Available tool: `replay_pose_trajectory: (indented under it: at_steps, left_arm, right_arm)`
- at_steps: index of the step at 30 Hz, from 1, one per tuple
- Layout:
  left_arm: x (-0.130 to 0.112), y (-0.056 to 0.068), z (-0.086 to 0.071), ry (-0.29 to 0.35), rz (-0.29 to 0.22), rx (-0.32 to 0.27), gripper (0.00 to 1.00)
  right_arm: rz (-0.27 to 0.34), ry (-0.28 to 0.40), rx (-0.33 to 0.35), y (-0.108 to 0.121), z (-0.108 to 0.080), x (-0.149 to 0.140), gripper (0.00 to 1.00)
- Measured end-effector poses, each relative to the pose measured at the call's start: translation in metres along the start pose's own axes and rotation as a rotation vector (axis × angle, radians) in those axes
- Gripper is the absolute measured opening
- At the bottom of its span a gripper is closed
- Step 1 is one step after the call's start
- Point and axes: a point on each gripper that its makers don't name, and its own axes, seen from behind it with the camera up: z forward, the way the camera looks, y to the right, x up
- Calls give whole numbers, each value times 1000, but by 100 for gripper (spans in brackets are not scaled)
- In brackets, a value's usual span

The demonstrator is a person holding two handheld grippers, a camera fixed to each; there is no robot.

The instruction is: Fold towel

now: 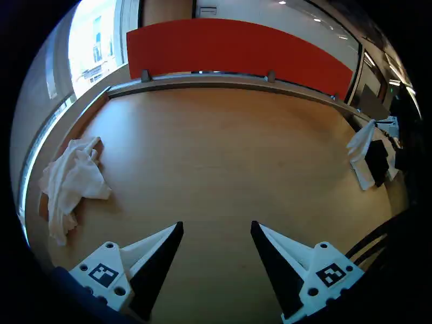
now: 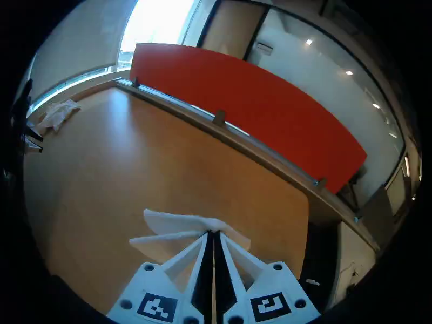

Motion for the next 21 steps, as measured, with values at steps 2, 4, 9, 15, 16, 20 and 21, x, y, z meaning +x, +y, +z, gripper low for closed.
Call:
replay_pose_trajectory:
  at_steps: [2,4,9,15,16,20,21]
  left_arm:
    - [0,1,0,0,3,-1,93]
    - [0,2,0,-1,6,-2,93]
    - [-1,6,0,-5,11,-6,93]
    - [-4,11,1,-10,19,-14,93]
    - [-4,12,2,-11,21,-15,93]
    - [-5,15,1,-12,29,-19,93]
    - [-5,15,1,-12,31,-20,93]
  right_arm:
    - [-2,-10,-5,2,-3,-6,2]
    - [-3,-23,-11,4,-7,-16,2]
    - [7,-60,-24,8,-18,-42,2]
    - [29,-108,-42,9,-31,-77,2]
    - [33,-117,-46,10,-33,-83,2]
    - [49,-148,-59,11,-39,-104,2]
    - [54,-156,-61,11,-40,-109,2]
